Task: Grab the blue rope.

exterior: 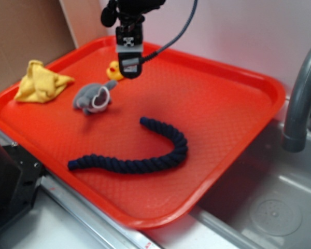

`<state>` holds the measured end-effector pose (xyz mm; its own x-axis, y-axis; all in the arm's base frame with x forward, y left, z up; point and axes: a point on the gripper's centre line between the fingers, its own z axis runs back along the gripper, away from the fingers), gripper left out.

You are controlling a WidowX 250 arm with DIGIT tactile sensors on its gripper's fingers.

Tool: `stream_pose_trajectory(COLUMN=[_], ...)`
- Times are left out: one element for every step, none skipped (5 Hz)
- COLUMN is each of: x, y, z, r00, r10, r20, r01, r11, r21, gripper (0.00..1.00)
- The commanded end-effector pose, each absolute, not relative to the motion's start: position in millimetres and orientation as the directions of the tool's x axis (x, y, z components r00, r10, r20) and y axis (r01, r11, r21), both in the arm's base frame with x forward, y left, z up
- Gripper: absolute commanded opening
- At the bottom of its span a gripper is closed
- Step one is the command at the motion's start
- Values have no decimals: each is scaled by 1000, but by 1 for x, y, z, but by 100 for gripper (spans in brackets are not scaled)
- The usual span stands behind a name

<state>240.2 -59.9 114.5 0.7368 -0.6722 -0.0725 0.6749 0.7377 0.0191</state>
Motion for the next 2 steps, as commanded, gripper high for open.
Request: stream_pose_trajectory(x=[236, 225], y=[-86, -100], z=[91, 68], r00=[328, 85], r10=[-942, -996], r20=[-64, -36], r01=[937, 984], r11=[316, 79], r21=[150, 157], gripper=[100, 100])
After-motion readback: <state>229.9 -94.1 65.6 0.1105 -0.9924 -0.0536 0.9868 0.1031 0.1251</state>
